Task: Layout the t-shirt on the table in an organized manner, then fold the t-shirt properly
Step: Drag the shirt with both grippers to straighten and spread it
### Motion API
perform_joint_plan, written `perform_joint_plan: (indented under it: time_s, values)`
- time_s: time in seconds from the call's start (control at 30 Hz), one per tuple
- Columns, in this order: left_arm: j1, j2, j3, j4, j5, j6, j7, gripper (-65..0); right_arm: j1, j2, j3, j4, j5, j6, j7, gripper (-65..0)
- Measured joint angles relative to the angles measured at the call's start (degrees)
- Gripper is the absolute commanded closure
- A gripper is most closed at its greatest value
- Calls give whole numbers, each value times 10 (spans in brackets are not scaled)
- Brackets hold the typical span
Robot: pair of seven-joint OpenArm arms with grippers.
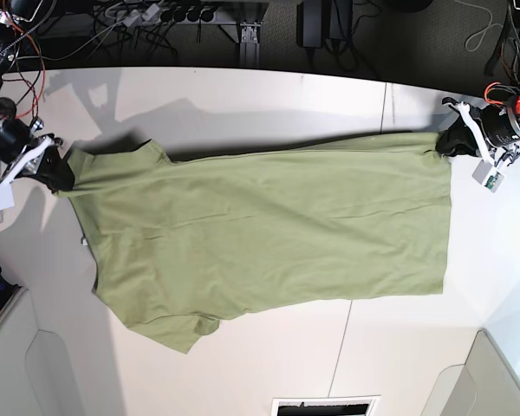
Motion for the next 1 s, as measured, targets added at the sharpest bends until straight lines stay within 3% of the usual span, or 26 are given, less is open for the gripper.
perform_joint_plan:
  time_s: [0.37, 0.53, 0.63, 0.7, 0.77, 1.0]
  values:
    - [-5, 24, 0, -16, 58, -1, -59, -5, 144, -15, -137, -150, -89, -1, 68, 0]
    - [-55, 30, 0, -71, 60, -2, -60, -93, 167, -31, -152, -156, -129, -2, 83, 0]
    - [-83, 30, 0, -106, 62, -2, -59, -196, 163, -31, -152, -158, -147, -2, 83, 0]
    - [-98, 30, 0, -124, 59, -2, -60, -297, 163, -30, -152, -159, -148, -2, 83, -158]
    - [-103, 30, 0, -134, 53, -2, -60, -344, 164, -30, -152, -159, -147, -3, 84, -275]
    - [-101, 14, -6, -121, -3, -2, -52, -344, 162, -31, -146, -153, -128, -4, 83, -295]
